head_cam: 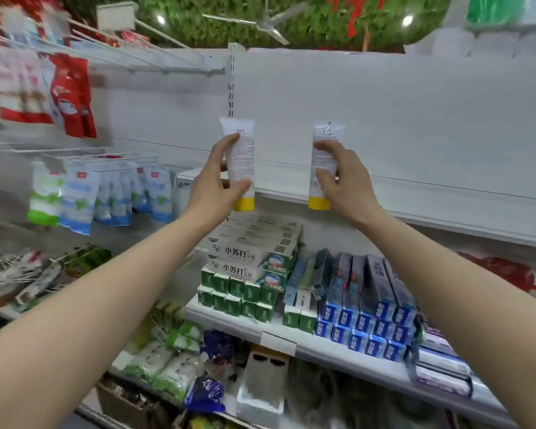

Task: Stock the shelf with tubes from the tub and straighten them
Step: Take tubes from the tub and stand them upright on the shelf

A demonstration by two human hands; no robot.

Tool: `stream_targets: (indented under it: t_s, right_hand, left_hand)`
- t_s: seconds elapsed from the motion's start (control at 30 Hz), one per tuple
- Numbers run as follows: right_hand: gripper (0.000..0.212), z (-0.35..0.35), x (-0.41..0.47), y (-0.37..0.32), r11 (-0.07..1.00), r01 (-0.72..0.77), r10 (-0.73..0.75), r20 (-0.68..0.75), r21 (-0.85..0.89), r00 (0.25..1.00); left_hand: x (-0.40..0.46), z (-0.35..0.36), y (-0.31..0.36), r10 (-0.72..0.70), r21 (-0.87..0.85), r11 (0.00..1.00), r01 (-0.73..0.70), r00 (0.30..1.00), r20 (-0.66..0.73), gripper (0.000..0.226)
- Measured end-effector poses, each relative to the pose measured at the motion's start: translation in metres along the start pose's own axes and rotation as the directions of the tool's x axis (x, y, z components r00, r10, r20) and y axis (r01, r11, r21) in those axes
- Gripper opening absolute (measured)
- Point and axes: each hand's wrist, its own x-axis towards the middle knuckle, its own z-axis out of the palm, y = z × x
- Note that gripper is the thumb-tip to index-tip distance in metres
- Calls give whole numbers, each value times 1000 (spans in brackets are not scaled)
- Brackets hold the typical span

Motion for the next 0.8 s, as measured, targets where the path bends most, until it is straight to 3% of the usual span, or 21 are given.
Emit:
stream_targets:
  t_s: [0.2, 0.43, 0.8]
  right_hand:
    - [44, 51, 74, -6, 997, 26, -24, -23, 72, 999]
    - [40, 111, 144, 6, 998, 26, -30, 77, 56, 997]
    - [37, 196, 215, 32, 998, 51, -38, 269, -42, 962]
  left_hand:
    - [64, -26, -36, 11, 73, 997, -5, 996, -84, 65]
    - [122, -29, -80, -23, 152, 988, 40, 994, -109, 64]
    - [158, -25, -129, -64, 179, 982, 60, 998, 20, 68]
